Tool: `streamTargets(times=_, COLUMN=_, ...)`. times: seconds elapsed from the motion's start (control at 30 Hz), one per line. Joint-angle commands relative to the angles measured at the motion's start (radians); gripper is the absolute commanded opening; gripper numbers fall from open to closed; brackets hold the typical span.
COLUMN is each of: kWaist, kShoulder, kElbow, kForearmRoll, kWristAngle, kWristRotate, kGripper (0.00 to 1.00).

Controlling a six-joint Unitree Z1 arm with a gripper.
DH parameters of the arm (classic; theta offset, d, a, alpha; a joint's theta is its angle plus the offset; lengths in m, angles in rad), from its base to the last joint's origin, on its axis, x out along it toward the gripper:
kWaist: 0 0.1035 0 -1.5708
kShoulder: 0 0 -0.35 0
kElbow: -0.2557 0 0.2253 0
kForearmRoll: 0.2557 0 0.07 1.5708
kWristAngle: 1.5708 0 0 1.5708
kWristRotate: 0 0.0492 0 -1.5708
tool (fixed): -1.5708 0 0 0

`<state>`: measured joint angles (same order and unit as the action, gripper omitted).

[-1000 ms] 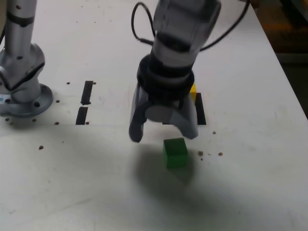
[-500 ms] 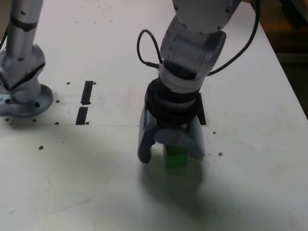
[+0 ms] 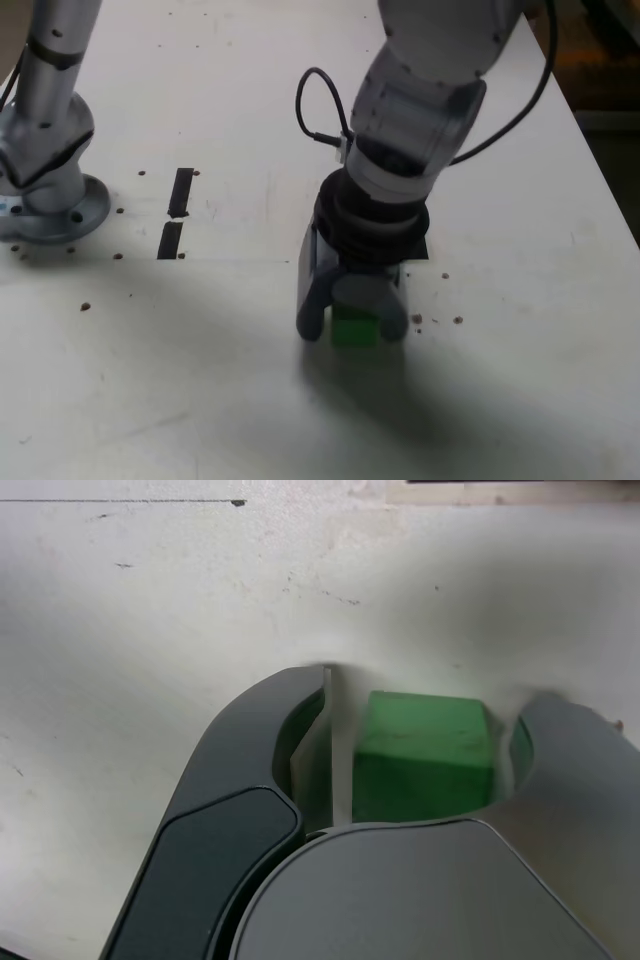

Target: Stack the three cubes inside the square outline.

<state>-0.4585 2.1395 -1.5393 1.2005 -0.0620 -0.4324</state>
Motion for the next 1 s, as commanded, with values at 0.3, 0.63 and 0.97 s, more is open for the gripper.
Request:
streamTargets(times=0.3, kWaist=0.001, kShoulder=-0.036, kElbow=-0.023, kForearmRoll=0.059, kWristAngle=0.007, kWristRotate=-0.007, kGripper=0.16)
streamTargets(times=0.63, kWaist=0.056, kShoulder=-0.169, kElbow=-0.165, kForearmRoll=0.361, kWristAngle=0.054, kWristRotate=0.056, kGripper=0.15)
streamTargets(times=0.97, kWaist=0.216, kShoulder=-0.149, kElbow=-0.402, kForearmRoll=0.436, kWristAngle=0.111, kWristRotate=0.24, kGripper=0.15)
